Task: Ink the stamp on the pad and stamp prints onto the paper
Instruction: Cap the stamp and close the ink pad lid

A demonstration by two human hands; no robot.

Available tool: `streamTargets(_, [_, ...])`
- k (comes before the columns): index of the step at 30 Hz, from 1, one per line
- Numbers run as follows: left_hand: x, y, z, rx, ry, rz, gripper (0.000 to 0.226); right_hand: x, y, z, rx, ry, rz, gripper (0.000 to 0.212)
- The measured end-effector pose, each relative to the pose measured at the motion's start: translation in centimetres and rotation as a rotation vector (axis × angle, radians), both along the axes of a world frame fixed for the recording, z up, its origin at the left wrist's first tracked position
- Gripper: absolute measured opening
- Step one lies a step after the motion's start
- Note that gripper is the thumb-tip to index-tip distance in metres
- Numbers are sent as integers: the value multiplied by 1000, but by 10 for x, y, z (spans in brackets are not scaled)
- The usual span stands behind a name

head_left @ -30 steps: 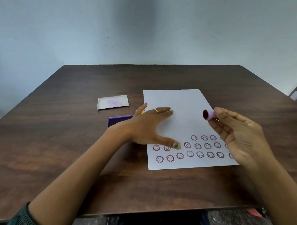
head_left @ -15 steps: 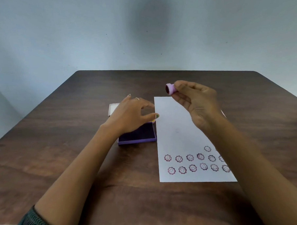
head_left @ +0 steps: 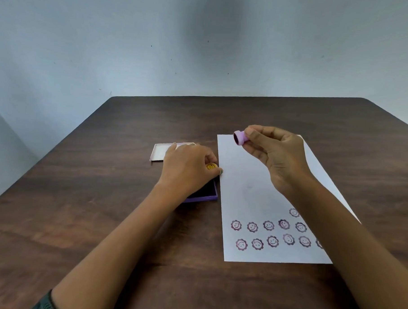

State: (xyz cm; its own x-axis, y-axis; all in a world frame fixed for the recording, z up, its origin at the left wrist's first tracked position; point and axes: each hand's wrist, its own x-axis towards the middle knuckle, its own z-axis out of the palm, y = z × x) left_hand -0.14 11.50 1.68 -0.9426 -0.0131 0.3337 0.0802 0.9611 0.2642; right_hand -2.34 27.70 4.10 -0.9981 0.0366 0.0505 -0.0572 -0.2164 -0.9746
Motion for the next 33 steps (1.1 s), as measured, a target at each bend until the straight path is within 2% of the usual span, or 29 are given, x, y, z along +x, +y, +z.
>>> streamTargets(7, [1, -2, 3, 20, -33, 44, 15, -1, 0, -2, 13, -7, 3, 24])
streamTargets(11, [3, 0, 5, 67, 20, 38, 14, -1, -1, -4, 40, -7, -3, 25])
streamTargets(13, [2, 2, 8, 186, 74, 22, 15, -1, -1, -3, 27, -10, -2, 24])
streamTargets(16, [2, 5, 15, 549, 93, -64, 17, 1, -1, -3, -37, -32, 33, 19])
streamTargets(21, [8, 13, 22, 1111, -43, -105, 14, 1, -2, -4, -169, -106, 122, 23])
streamTargets(27, [9, 17, 20, 1279, -92, -115, 13, 0, -6, -5, -208, -119, 140, 27])
streamTargets(33, [8, 18, 19, 1304, -76, -130, 14, 1, -7, -5, -211, -108, 130, 27])
